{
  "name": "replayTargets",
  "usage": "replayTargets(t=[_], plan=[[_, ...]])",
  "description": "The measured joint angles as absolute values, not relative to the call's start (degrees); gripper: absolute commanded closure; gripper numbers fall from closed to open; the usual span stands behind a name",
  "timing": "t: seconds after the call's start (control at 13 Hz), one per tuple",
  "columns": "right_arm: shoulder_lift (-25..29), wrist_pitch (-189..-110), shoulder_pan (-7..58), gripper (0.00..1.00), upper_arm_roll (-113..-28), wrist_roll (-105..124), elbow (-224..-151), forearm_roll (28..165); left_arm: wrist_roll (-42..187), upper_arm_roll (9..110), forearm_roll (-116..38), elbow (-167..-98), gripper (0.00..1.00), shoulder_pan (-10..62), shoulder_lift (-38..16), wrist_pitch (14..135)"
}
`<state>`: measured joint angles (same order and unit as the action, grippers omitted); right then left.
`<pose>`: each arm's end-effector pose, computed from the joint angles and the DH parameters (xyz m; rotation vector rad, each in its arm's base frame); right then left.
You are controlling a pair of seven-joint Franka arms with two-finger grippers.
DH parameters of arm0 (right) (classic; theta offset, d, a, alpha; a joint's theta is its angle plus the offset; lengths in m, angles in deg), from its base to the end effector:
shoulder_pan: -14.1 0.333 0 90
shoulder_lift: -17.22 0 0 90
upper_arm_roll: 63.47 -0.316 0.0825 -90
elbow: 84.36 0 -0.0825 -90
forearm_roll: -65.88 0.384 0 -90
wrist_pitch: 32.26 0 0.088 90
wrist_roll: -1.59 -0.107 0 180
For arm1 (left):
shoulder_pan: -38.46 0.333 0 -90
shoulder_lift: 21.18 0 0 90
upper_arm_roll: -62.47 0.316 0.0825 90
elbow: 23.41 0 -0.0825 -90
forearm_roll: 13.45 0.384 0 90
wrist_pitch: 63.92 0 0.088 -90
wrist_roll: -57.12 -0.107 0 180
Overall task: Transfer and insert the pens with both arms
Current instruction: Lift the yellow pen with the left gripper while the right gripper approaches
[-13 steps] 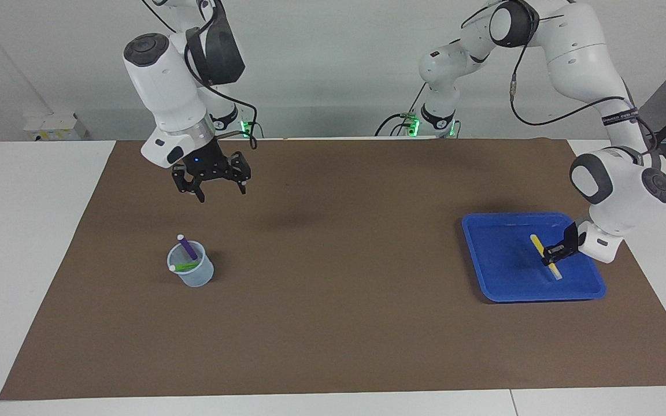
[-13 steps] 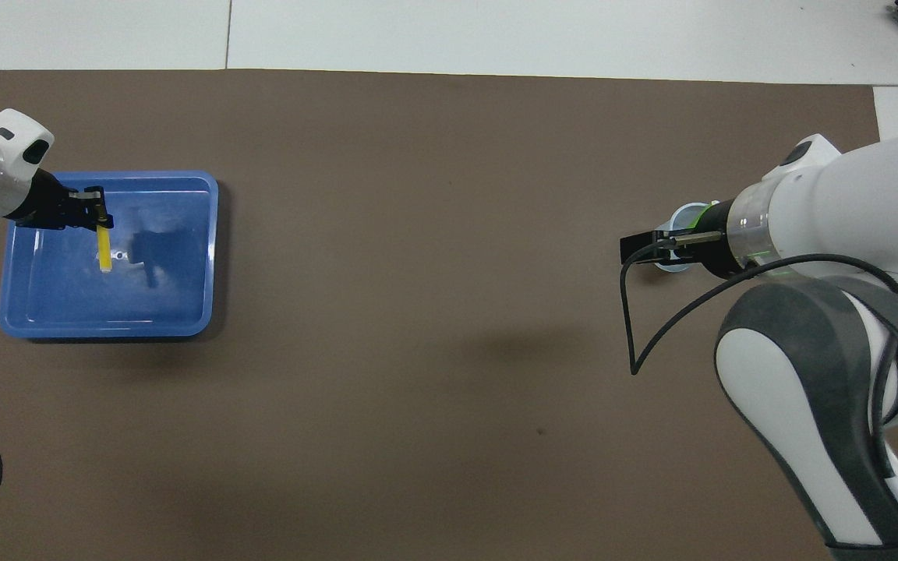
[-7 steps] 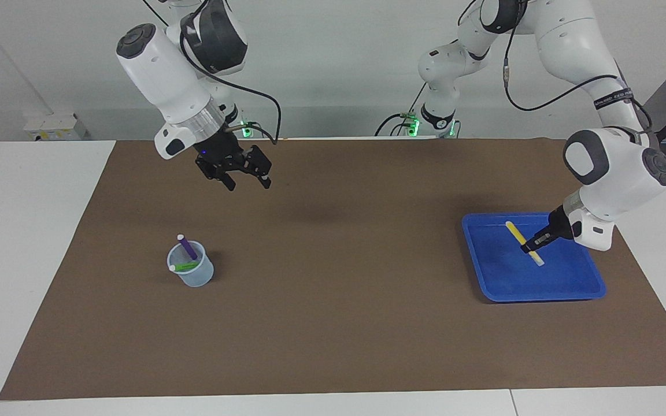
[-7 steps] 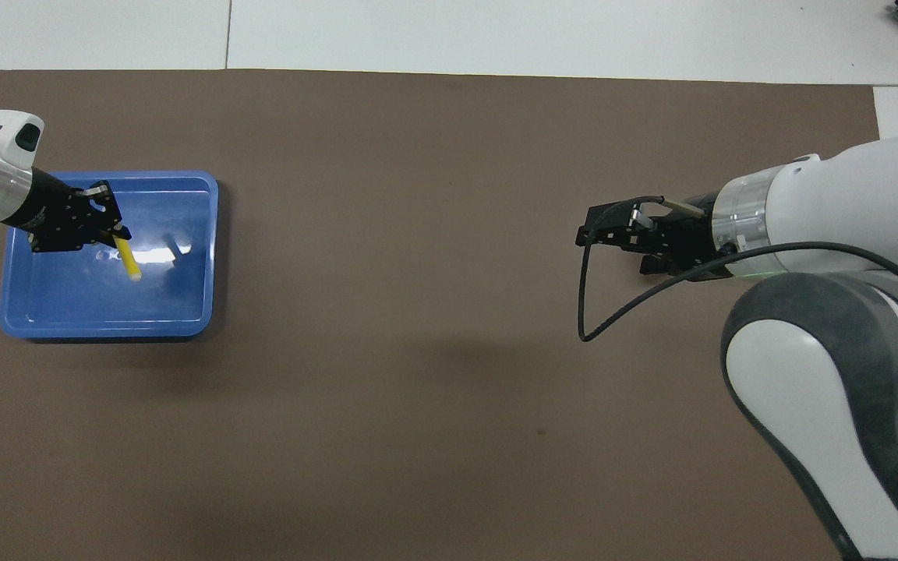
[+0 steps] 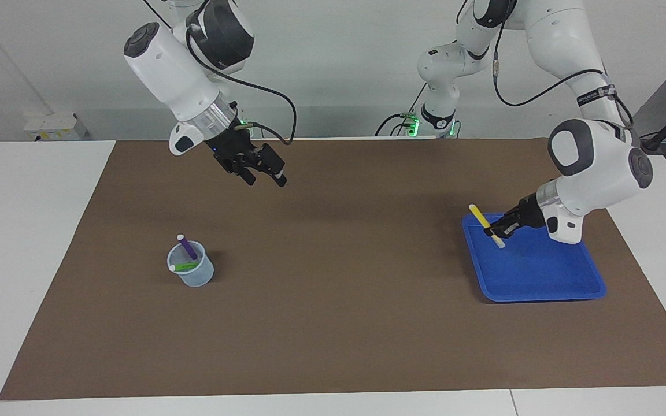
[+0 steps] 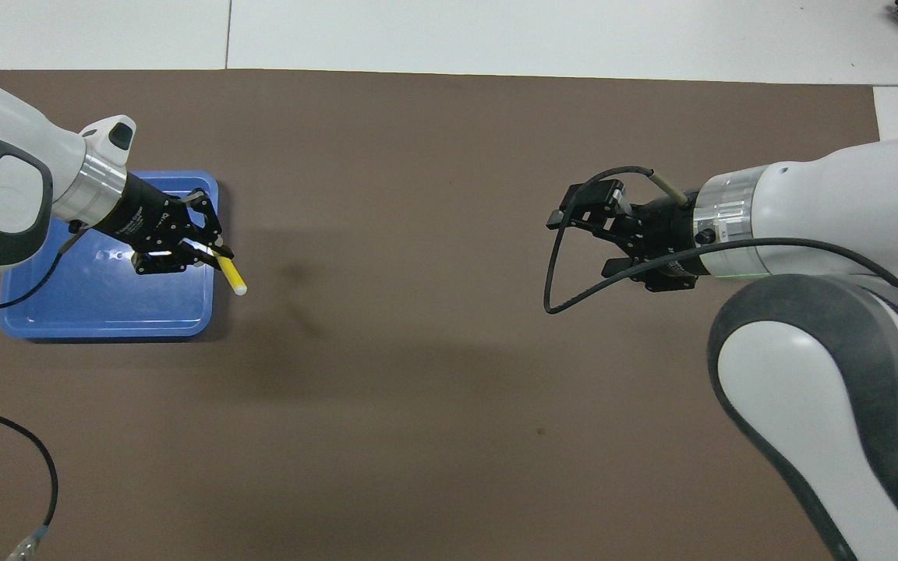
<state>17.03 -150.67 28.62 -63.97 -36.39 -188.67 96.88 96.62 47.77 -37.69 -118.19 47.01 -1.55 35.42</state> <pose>0.5619 0.1786 0.5570 -2.4679 0.7694 0.0176 0.6218 -0.0892 0.4099 2.5542 0.9468 -0.5906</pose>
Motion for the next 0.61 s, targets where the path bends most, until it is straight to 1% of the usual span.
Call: replayTargets(t=[0.31,0.61], plan=[[16.24,-158.69,31.63,0.00,-64.03,-46.97,-189.52,98.54,115.61,47.24,-43.97,-118.21,1.00,43.67,-2.65,35.60],[15.62,-161.83,35.27,0.00,-64.11,-49.54,-191.41,98.60,129.90,46.99,-51.97,-118.24,1.00,36.57,-3.15,43.10]])
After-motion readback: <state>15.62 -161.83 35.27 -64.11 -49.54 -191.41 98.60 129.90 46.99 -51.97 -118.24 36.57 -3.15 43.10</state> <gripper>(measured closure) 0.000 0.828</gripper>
